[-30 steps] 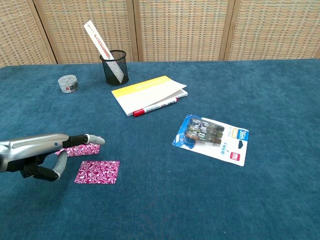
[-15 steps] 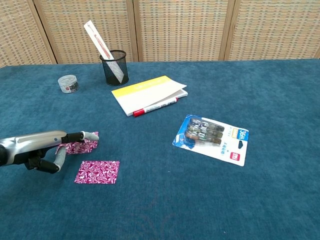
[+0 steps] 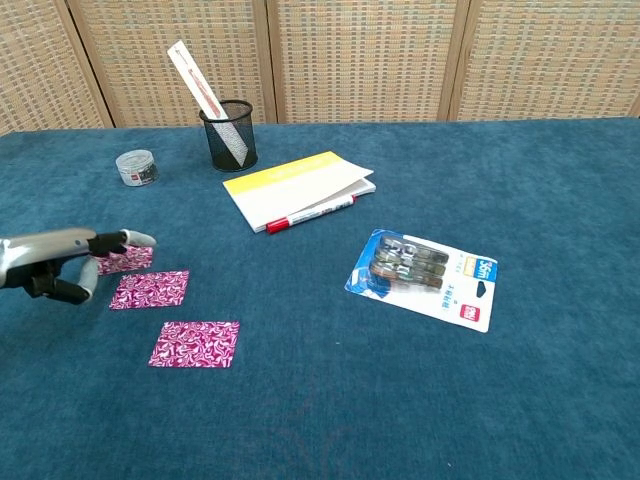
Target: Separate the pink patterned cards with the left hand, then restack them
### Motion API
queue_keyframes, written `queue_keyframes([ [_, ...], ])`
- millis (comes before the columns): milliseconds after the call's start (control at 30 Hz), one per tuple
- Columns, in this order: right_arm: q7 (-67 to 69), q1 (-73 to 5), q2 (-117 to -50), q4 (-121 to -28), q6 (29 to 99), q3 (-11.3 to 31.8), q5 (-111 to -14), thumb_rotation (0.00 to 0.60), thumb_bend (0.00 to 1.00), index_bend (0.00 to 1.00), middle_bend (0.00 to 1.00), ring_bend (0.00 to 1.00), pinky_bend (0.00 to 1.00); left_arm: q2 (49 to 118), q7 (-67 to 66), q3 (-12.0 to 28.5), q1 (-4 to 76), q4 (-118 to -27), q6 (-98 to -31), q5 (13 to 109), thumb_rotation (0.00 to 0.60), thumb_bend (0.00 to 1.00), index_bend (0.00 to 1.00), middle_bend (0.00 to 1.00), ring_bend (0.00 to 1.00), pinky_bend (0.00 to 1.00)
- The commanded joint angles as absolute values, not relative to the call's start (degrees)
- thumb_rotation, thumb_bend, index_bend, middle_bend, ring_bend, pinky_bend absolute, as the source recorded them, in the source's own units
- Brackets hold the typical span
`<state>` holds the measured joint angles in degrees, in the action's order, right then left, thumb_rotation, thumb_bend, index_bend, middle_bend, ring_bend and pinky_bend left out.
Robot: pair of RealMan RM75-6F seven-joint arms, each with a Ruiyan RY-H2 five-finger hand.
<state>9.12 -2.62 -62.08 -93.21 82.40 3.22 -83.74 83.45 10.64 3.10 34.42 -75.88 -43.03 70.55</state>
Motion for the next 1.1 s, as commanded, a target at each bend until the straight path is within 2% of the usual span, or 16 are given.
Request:
queue_keyframes([
  [33, 9.1, -2.6, -62.1, -93.2, 82.4, 3.2, -83.7, 0.6, 0.13, 0.0, 0.0, 0.0, 0.0, 82.6, 11.2, 3.7, 34.0, -75.9, -44.5, 71.2, 0.6, 1.0, 0.0, 0.0, 0.0, 0.0],
  [100, 9.0, -2.6, -62.1, -93.2, 82.4, 3.2, -83.7, 0.6, 0.13, 0.0, 0.0, 0.0, 0.0, 82.0, 11.4, 3.9, 33.6, -76.4, -46.1, 72.0, 0.6, 0.97, 0.0, 0.0, 0.0, 0.0],
  [167, 8.9, -2.6, -62.1, -93.3, 82.4, 3.2, -83.7, 0.6, 0.13, 0.0, 0.0, 0.0, 0.0, 81.0, 9.2, 3.8, 32.4, -77.5, -50.9, 74.4, 0.6, 0.8, 0.0, 0.0, 0.0, 0.0],
  [233, 8.9, -2.6, -62.1, -93.3, 82.4, 3.2, -83.7, 0.6, 0.13, 0.0, 0.0, 0.0, 0.0, 80.5, 6.1, 3.5, 31.6, -78.8, -53.1, 74.9, 0.6, 0.5, 0.01, 0.0, 0.0, 0.0],
  [300, 8.8, -2.6, -62.1, -93.4, 82.4, 3.2, -83.7, 0.6, 0.13, 0.0, 0.0, 0.0, 0.0, 80.0, 3.5, 3.4, 31.5, -80.6, -53.2, 73.9, 0.6, 0.36, 0.08, 0.0, 0.0, 0.0],
  [333, 8.8, -2.6, -62.1, -93.3, 82.5, 3.2, -83.7, 0.6, 0.13, 0.0, 0.0, 0.0, 0.0, 79.8, 2.8, 3.4, 31.6, -81.2, -52.9, 73.4, 0.6, 0.34, 0.12, 0.0, 0.0, 0.0],
  [400, 8.8, -2.6, -62.1, -93.3, 82.5, 3.2, -83.7, 0.6, 0.13, 0.0, 0.0, 0.0, 0.0, 79.6, 0.8, 3.7, 31.8, -82.4, -52.4, 71.9, 0.6, 0.33, 0.2, 0.0, 0.0, 0.0],
  [433, 8.9, -2.6, -62.1, -93.4, 82.5, 3.2, -83.8, 0.6, 0.13, 0.0, 0.0, 0.0, 0.0, 79.6, -0.2, 3.9, 32.0, -82.8, -52.1, 71.1, 0.6, 0.33, 0.21, 0.0, 0.0, 0.0],
  [733, 9.5, -2.6, -62.0, -93.3, 82.3, 3.2, -83.8, 0.6, 0.13, 0.0, 0.0, 0.0, 0.0, 81.6, -7.9, 5.6, 34.8, -83.6, -47.5, 61.4, 0.6, 0.34, 0.24, 0.0, 0.0, 0.0],
  [1100, 9.9, -2.7, -61.9, -93.2, 82.2, 3.1, -83.9, 0.6, 0.13, 0.0, 0.0, 0.0, 0.0, 84.5, -14.9, 5.7, 36.0, -83.7, -49.3, 55.0, 0.6, 0.31, 0.25, 0.0, 0.0, 0.0],
])
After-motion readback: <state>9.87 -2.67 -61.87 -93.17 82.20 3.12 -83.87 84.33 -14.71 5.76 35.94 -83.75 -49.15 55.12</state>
